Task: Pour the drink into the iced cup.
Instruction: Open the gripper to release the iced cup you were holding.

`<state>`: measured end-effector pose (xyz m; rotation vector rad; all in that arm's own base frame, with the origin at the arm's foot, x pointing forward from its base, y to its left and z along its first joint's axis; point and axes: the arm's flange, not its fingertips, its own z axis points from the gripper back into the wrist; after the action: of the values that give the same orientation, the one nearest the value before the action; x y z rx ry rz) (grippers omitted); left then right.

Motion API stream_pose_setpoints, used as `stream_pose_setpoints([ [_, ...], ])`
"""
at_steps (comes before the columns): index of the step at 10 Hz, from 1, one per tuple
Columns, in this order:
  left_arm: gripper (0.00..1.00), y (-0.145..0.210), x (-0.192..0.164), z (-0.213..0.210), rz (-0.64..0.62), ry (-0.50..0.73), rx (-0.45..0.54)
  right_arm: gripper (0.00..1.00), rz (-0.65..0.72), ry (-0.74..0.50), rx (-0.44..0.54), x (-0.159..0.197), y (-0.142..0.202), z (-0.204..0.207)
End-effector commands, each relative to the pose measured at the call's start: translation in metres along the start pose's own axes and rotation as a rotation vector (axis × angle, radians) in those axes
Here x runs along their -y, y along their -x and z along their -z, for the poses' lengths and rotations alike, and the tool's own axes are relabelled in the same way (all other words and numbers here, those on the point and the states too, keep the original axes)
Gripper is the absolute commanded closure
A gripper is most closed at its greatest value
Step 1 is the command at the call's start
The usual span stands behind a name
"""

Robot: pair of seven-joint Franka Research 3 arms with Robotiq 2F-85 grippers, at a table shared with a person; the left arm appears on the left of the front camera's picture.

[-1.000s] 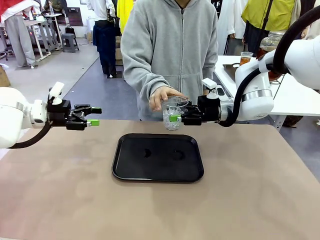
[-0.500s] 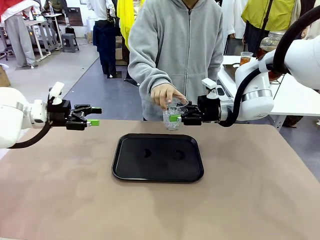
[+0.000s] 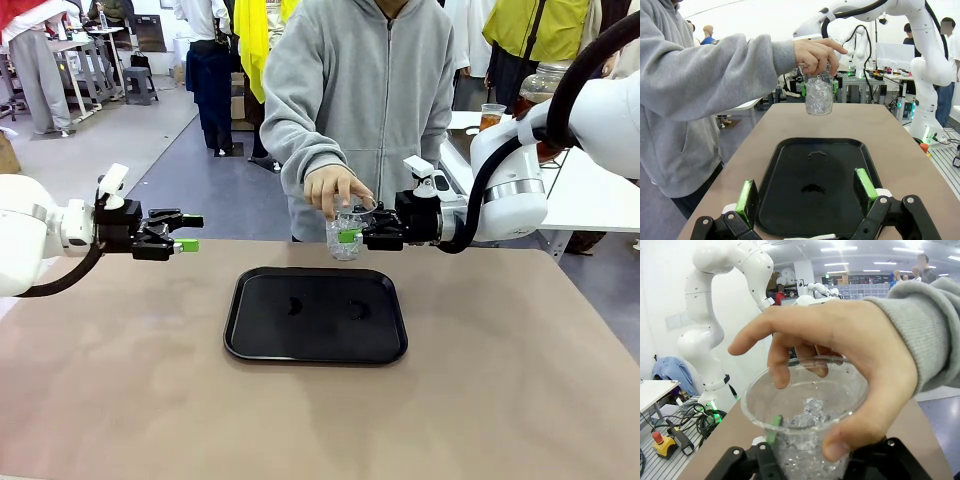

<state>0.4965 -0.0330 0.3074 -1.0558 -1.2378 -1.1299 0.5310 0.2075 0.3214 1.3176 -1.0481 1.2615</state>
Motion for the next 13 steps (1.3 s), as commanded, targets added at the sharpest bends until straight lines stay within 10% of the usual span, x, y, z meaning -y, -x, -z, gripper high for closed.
stream_pose_setpoints([
  [1, 0.00, -0.002, 0.000, 0.002, 0.003, -0.008, 0.005, 0.38, -0.020, -0.005, 0.007, 0.000, -0.005, 0.000],
  [7, 0.00, -0.002, 0.000, 0.002, 0.003, -0.008, 0.005, 0.38, -0.020, -0.005, 0.007, 0.000, -0.005, 0.000],
  [9, 0.00, -0.002, 0.000, 0.002, 0.003, -0.008, 0.005, 0.00, 0.004, 0.009, -0.010, 0.000, -0.001, -0.005],
  [13, 0.00, -0.002, 0.000, 0.002, 0.003, -0.008, 0.005, 0.00, 0.010, 0.070, 0.013, 0.000, -0.002, -0.046],
])
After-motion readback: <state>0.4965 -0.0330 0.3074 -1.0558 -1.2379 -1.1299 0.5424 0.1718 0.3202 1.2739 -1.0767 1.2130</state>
